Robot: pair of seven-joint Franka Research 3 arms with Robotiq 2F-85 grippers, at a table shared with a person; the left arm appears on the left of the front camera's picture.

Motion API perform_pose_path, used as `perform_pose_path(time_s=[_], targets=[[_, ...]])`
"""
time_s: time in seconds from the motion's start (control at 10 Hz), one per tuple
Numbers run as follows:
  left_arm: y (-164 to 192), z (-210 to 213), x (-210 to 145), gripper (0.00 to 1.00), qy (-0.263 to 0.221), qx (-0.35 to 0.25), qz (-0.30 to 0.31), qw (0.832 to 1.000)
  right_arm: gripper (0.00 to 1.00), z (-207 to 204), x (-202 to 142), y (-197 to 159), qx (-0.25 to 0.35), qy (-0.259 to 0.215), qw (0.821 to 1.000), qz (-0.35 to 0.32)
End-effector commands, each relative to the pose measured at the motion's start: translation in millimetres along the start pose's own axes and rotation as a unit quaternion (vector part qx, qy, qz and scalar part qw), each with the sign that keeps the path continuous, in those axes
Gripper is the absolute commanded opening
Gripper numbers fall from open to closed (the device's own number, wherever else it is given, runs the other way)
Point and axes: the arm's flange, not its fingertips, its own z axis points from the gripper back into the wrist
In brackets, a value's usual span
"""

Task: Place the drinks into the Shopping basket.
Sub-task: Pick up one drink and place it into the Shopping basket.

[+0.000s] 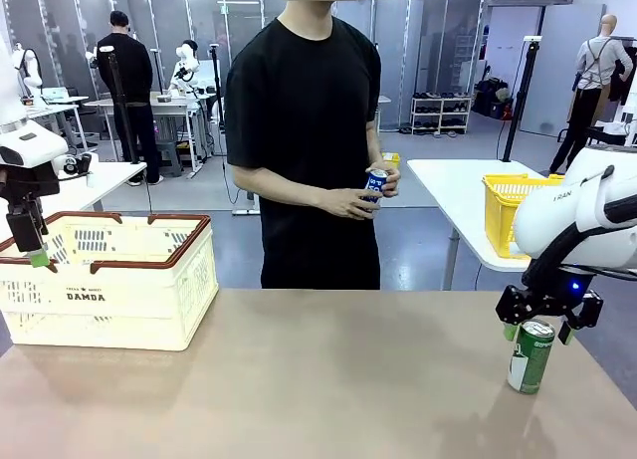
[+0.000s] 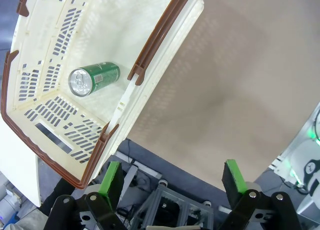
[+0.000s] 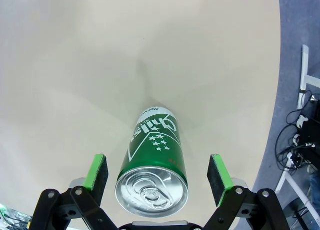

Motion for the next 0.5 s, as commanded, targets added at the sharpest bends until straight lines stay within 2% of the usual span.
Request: perform_pose_path(time_s=[0.0, 0.1, 0.2, 0.3, 0.4], targets=[[-1.9, 1.2, 0.0, 1.0, -0.003, 0.0, 0.009, 1.0, 0.97, 1.6, 4.9, -2.7, 0.007, -0.002, 1.0, 0.009], [-1.9, 1.2, 0.0, 1.0, -0.003, 0.0, 0.009, 1.0, 0.92, 1.5, 4.3, -2.8, 0.01, -0.001, 1.0, 0.009], [-1.9, 1.2, 0.0, 1.0, -0.003, 0.0, 0.009, 1.0, 0.78, 0.9, 3.5, -2.7, 0.008, 0.001, 1.0, 0.011], [-1.9, 1.2, 0.0, 1.0, -0.003, 0.0, 0.009, 1.0, 0.72, 0.8, 2.3, -2.2, 0.008, 0.004, 1.0, 0.01], [-1.9, 1.2, 0.0, 1.0, -0.003, 0.0, 0.009, 1.0, 0.78, 0.1, 2.0, -1.5, 0.009, 0.009, 1.0, 0.011]])
